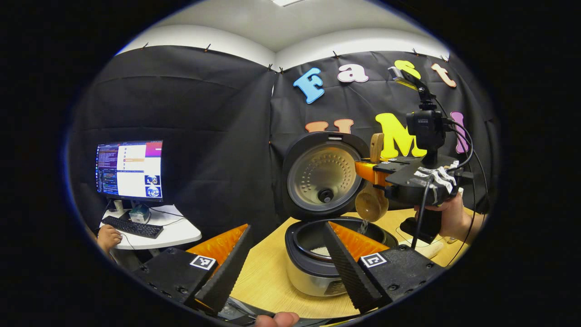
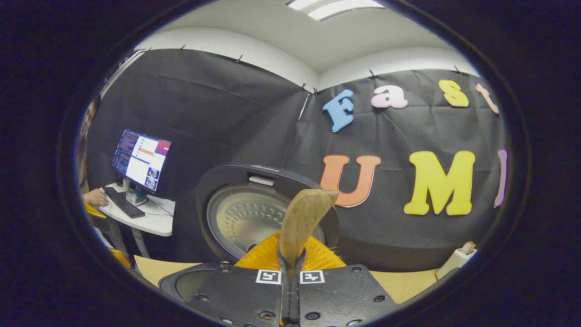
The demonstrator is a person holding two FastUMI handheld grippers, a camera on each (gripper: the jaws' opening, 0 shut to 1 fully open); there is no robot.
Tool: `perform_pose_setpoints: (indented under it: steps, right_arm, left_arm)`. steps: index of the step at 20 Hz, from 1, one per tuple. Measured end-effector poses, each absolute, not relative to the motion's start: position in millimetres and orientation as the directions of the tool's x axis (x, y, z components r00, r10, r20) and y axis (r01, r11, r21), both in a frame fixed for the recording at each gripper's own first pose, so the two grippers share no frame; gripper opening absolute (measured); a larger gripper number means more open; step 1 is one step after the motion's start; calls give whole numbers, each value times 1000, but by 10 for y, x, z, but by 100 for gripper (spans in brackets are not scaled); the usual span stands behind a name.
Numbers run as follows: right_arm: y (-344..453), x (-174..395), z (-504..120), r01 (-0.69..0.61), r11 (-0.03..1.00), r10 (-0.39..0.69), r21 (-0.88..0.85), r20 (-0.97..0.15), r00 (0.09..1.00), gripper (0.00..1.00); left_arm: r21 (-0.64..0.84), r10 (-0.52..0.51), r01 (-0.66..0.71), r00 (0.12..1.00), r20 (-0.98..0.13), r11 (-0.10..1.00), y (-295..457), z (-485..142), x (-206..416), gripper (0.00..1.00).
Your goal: Close the left gripper, press the button to open the rice cooker; take a wooden spoon from the chopstick holder with the right hand, scoop a spoonful of rice and pour it into the rice cooker, then put the wooden spoon back into the chopstick holder.
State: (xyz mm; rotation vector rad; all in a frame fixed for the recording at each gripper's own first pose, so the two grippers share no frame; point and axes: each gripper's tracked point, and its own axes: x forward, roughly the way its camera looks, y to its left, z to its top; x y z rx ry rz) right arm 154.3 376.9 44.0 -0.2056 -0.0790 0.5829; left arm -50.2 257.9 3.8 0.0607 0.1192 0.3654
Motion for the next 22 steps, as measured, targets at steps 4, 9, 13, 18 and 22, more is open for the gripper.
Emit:
perform_pose_setpoints:
  steps: [4, 9, 13, 18, 22]
  right_arm:
    - [3820, 1522, 484, -559, 806, 573, -195, 16, 819, 1]
    - [3781, 1527, 427, -596, 800, 595, -74, -30, 803, 0]
    - [3632, 1536, 535, -593, 801, 597, 87, -31, 802, 0]
    - [3236, 1572, 655, -542, 780, 584, 312, -51, 810, 0]
    - [2725, 1611, 722, -472, 788, 533, 395, -55, 844, 0]
  left_arm:
    - [69, 362, -357, 927, -98, 932, 2586, 75, -530, 99]
    - [56, 357, -353, 931, -82, 934, 2572, 127, -541, 100]
    - [69, 355, -350, 932, -73, 934, 2511, 172, -536, 100]
    - [84, 337, -332, 940, -54, 939, 2339, 231, -490, 100]
    - [74, 309, -305, 950, -50, 950, 2137, 257, -433, 100]
